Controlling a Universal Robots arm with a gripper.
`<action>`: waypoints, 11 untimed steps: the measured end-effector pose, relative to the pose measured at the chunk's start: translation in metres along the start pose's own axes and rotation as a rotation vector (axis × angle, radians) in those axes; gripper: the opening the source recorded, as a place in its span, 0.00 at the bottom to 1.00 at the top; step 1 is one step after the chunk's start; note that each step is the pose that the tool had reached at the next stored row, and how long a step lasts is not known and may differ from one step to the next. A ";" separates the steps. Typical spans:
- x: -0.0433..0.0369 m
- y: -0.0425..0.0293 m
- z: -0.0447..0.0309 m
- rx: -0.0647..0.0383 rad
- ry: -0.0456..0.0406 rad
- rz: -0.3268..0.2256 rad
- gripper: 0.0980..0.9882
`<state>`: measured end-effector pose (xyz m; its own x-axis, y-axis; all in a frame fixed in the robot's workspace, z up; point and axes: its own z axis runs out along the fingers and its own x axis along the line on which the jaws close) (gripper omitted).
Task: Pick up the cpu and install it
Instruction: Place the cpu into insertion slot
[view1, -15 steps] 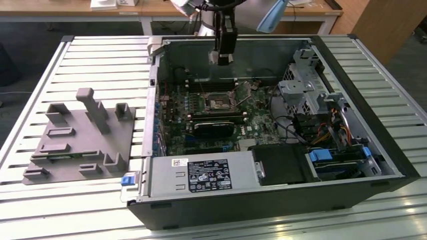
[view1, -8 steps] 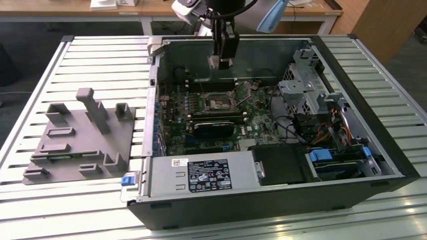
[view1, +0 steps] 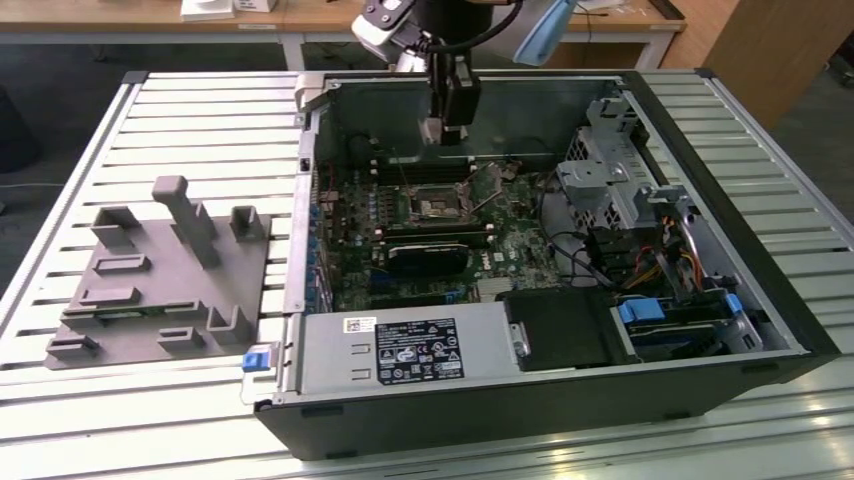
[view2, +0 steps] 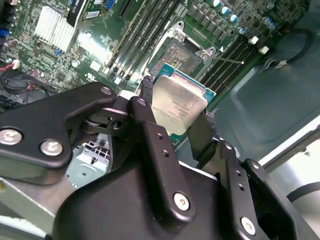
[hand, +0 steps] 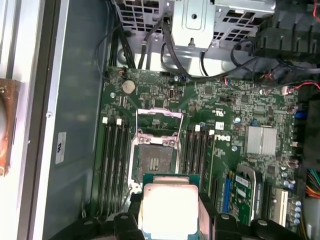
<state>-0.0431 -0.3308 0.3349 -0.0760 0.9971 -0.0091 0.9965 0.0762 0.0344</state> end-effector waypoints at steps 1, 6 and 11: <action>0.0000 0.0003 0.0019 0.000 0.0001 0.000 0.48; 0.0002 0.0003 0.0090 0.000 -0.0003 0.000 0.48; 0.0004 0.0001 0.0150 0.000 -0.0003 0.000 0.48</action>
<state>-0.0425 -0.3305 0.3200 -0.0760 0.9971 -0.0094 0.9965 0.0763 0.0344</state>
